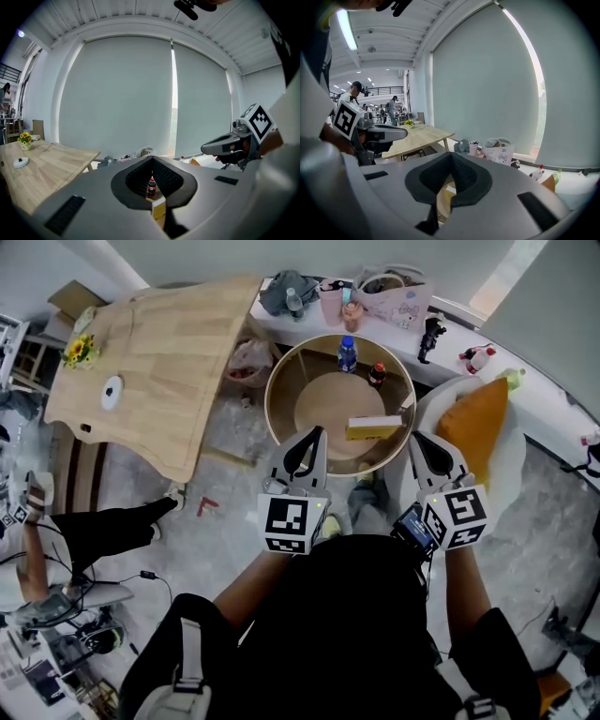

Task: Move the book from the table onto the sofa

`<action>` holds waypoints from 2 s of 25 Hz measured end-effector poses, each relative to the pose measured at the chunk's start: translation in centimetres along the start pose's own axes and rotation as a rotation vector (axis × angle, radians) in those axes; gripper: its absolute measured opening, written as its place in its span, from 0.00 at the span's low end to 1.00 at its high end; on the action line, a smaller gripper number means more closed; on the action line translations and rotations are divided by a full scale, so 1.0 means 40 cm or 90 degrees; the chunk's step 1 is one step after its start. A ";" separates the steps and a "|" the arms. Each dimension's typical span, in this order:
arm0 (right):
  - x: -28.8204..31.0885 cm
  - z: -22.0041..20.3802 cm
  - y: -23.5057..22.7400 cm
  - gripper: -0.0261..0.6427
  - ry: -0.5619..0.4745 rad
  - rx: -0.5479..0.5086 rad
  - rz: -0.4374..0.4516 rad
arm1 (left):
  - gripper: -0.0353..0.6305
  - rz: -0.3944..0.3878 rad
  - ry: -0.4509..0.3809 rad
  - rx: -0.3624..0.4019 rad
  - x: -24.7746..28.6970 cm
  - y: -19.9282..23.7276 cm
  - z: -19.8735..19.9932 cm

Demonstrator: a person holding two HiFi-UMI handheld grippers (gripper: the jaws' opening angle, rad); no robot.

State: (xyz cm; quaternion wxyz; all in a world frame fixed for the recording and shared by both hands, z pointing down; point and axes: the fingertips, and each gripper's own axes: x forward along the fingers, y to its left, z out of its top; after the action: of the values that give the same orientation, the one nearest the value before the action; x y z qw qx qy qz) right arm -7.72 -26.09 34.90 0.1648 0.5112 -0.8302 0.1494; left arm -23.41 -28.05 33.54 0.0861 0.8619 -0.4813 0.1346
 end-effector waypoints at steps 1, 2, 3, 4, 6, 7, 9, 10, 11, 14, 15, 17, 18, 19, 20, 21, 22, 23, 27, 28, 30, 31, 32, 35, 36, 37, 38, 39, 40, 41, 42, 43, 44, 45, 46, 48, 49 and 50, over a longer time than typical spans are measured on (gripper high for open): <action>0.015 0.000 -0.012 0.05 0.009 -0.009 0.005 | 0.07 0.002 0.004 -0.002 0.018 0.005 0.001; 0.030 0.000 -0.023 0.05 0.017 -0.019 0.011 | 0.07 0.002 0.006 -0.003 0.037 0.010 0.003; 0.047 0.000 -0.034 0.05 0.025 -0.029 0.018 | 0.07 0.002 0.009 -0.005 0.057 0.015 0.005; 0.064 0.002 -0.043 0.05 0.032 -0.035 0.027 | 0.07 0.004 0.012 -0.007 0.076 0.021 0.007; 0.099 0.007 -0.063 0.05 0.042 -0.043 0.049 | 0.07 0.009 0.019 -0.014 0.115 0.032 0.009; 0.115 0.009 -0.072 0.05 0.048 -0.048 0.060 | 0.07 0.012 0.024 -0.016 0.133 0.035 0.010; 0.145 0.005 -0.086 0.05 0.069 -0.065 0.084 | 0.07 0.017 0.032 -0.021 0.169 0.042 0.009; 0.160 0.000 -0.091 0.05 0.083 -0.076 0.096 | 0.07 0.020 0.036 -0.024 0.185 0.046 0.008; 0.175 -0.006 -0.094 0.05 0.095 -0.088 0.108 | 0.07 0.023 0.039 -0.026 0.200 0.051 0.007; 0.218 -0.025 -0.100 0.05 0.123 -0.131 0.143 | 0.07 0.034 0.043 -0.031 0.240 0.069 0.003; 0.230 -0.034 -0.102 0.05 0.135 -0.144 0.150 | 0.07 0.037 0.045 -0.033 0.253 0.074 0.001; 0.254 -0.059 -0.111 0.05 0.162 -0.173 0.163 | 0.07 0.041 0.052 -0.036 0.276 0.080 -0.001; 0.266 -0.072 -0.115 0.05 0.175 -0.186 0.172 | 0.07 0.043 0.056 -0.038 0.288 0.082 -0.001; 0.277 -0.086 -0.119 0.05 0.189 -0.196 0.183 | 0.07 0.047 0.060 -0.040 0.299 0.085 -0.002; 0.289 -0.101 -0.122 0.05 0.204 -0.205 0.197 | 0.07 0.049 0.064 -0.042 0.309 0.088 -0.003; 0.300 -0.117 -0.122 0.05 0.219 -0.213 0.213 | 0.07 0.051 0.070 -0.045 0.319 0.091 -0.006; 0.313 -0.135 -0.120 0.05 0.232 -0.223 0.228 | 0.07 0.053 0.074 -0.047 0.328 0.096 -0.008; 0.326 -0.152 -0.119 0.05 0.242 -0.235 0.243 | 0.07 0.056 0.078 -0.048 0.337 0.102 -0.011; 0.369 -0.208 -0.116 0.11 0.276 -0.248 0.290 | 0.07 0.069 0.096 -0.052 0.368 0.124 -0.025; 0.380 -0.219 -0.114 0.12 0.283 -0.245 0.302 | 0.07 0.075 0.101 -0.054 0.374 0.131 -0.031; 0.399 -0.241 -0.112 0.16 0.302 -0.247 0.325 | 0.07 0.085 0.113 -0.058 0.386 0.142 -0.042; 0.407 -0.254 -0.110 0.19 0.312 -0.250 0.337 | 0.07 0.089 0.119 -0.061 0.391 0.145 -0.049; 0.416 -0.269 -0.107 0.20 0.321 -0.254 0.348 | 0.07 0.092 0.126 -0.064 0.395 0.148 -0.057; 0.445 -0.321 -0.093 0.20 0.351 -0.266 0.378 | 0.07 0.099 0.149 -0.069 0.403 0.157 -0.086; 0.454 -0.342 -0.090 0.23 0.363 -0.273 0.387 | 0.07 0.100 0.155 -0.069 0.407 0.159 -0.094; 0.462 -0.364 -0.088 0.25 0.376 -0.283 0.396 | 0.07 0.100 0.161 -0.069 0.410 0.160 -0.100; 0.468 -0.387 -0.087 0.27 0.389 -0.297 0.404 | 0.07 0.101 0.166 -0.069 0.412 0.161 -0.106; 0.472 -0.410 -0.085 0.28 0.402 -0.312 0.412 | 0.07 0.102 0.170 -0.071 0.411 0.163 -0.112; 0.475 -0.431 -0.083 0.30 0.414 -0.327 0.419 | 0.07 0.106 0.174 -0.073 0.409 0.166 -0.119; 0.479 -0.451 -0.081 0.32 0.426 -0.341 0.425 | 0.07 0.111 0.178 -0.075 0.406 0.171 -0.126; 0.485 -0.469 -0.081 0.33 0.436 -0.353 0.430 | 0.07 0.116 0.183 -0.077 0.403 0.176 -0.133; 0.491 -0.486 -0.082 0.34 0.446 -0.364 0.432 | 0.07 0.119 0.187 -0.078 0.402 0.181 -0.140; 0.498 -0.503 -0.084 0.34 0.455 -0.374 0.434 | 0.07 0.123 0.192 -0.080 0.401 0.186 -0.148; 0.504 -0.522 -0.087 0.34 0.464 -0.385 0.436 | 0.07 0.127 0.196 -0.082 0.401 0.191 -0.155; 0.509 -0.542 -0.089 0.34 0.474 -0.397 0.438 | 0.07 0.130 0.199 -0.084 0.400 0.194 -0.160; 0.516 -0.578 -0.089 0.35 0.492 -0.416 0.445 | 0.07 0.133 0.205 -0.086 0.400 0.199 -0.166; 0.519 -0.593 -0.087 0.35 0.500 -0.424 0.449 | 0.07 0.133 0.207 -0.085 0.401 0.201 -0.167; 0.522 -0.607 -0.086 0.35 0.508 -0.432 0.452 | 0.07 0.132 0.209 -0.084 0.404 0.203 -0.167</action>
State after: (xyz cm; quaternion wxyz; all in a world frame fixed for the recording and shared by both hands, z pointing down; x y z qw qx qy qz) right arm -10.54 -34.16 65.93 0.5551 0.0285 -0.8250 0.1026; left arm -23.24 -43.45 45.13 0.2051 0.7667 -0.5549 0.2493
